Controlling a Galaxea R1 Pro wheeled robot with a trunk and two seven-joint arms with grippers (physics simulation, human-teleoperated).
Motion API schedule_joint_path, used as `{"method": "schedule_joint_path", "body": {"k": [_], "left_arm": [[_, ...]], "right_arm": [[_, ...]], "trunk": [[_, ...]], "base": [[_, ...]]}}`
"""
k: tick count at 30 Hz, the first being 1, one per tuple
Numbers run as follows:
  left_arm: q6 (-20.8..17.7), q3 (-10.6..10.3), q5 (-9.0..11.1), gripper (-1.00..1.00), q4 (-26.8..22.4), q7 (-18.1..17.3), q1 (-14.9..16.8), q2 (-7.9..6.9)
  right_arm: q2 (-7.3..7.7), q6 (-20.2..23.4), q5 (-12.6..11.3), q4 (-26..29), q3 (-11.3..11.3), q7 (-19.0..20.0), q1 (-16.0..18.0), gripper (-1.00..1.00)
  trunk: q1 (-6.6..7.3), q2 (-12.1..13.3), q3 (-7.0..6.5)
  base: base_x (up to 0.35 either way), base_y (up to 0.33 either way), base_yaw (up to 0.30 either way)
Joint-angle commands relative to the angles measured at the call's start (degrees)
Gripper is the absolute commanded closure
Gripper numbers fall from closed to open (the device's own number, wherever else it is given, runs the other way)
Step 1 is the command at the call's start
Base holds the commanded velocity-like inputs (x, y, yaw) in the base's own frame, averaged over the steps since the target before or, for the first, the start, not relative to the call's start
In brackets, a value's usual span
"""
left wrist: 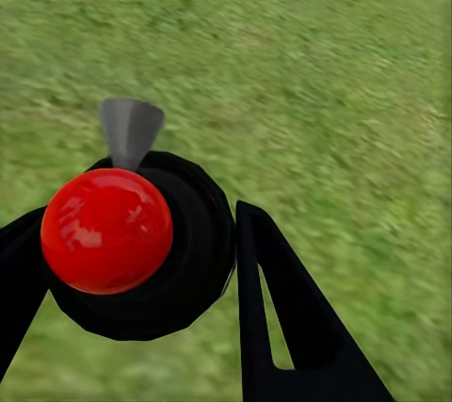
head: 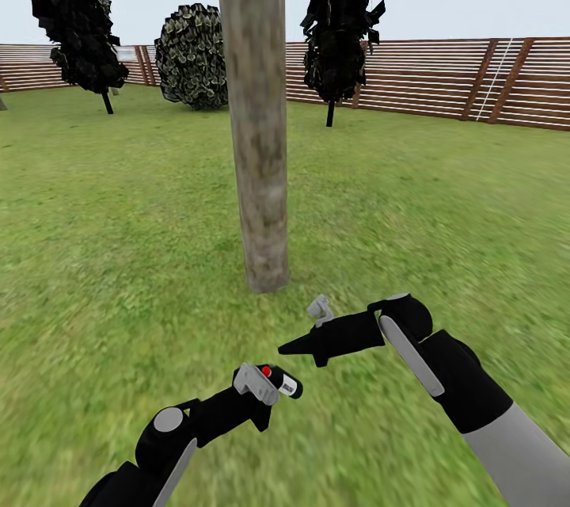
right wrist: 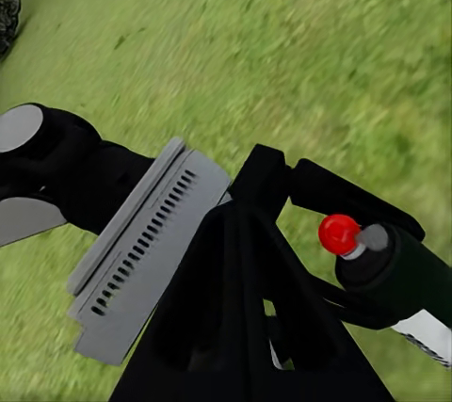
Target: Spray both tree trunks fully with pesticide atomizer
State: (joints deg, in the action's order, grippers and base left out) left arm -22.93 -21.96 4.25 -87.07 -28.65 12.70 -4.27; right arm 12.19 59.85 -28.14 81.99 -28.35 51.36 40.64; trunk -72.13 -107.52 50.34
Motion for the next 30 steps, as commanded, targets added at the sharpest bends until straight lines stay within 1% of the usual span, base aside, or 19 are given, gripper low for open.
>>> {"method": "schedule_joint_path", "body": {"k": [1,18,25,30], "left_arm": [[-0.45,-0.06,0.41,1.0,-0.06,0.17,0.04,-0.03],[-0.17,-0.1,0.41,1.0,-0.03,0.18,0.04,0.03],[-0.1,-0.13,0.41,1.0,-0.03,0.17,0.04,0.05],[-0.07,-0.18,0.41,1.0,-0.03,0.17,0.04,0.05]], "right_arm": [[0.03,0.15,0.1,0.01,-0.03,0.15,0.05,1.0],[0.14,0.15,0.1,0.01,0.04,-0.32,0.05,1.0],[0.06,0.15,0.1,0.01,-0.19,-2.92,0.01,1.0],[0.04,0.15,0.1,0.01,-0.71,-3.38,-0.41,1.0]], "trunk": [[0.01,-0.02,0.05],[0.01,-0.02,0.05],[0.01,-0.02,0.05],[0.01,-0.02,0.05]], "base": [[0.0,0.0,0.0],[0.0,0.0,0.0],[0.0,0.0,0.0],[0.0,0.0,0.0]]}}
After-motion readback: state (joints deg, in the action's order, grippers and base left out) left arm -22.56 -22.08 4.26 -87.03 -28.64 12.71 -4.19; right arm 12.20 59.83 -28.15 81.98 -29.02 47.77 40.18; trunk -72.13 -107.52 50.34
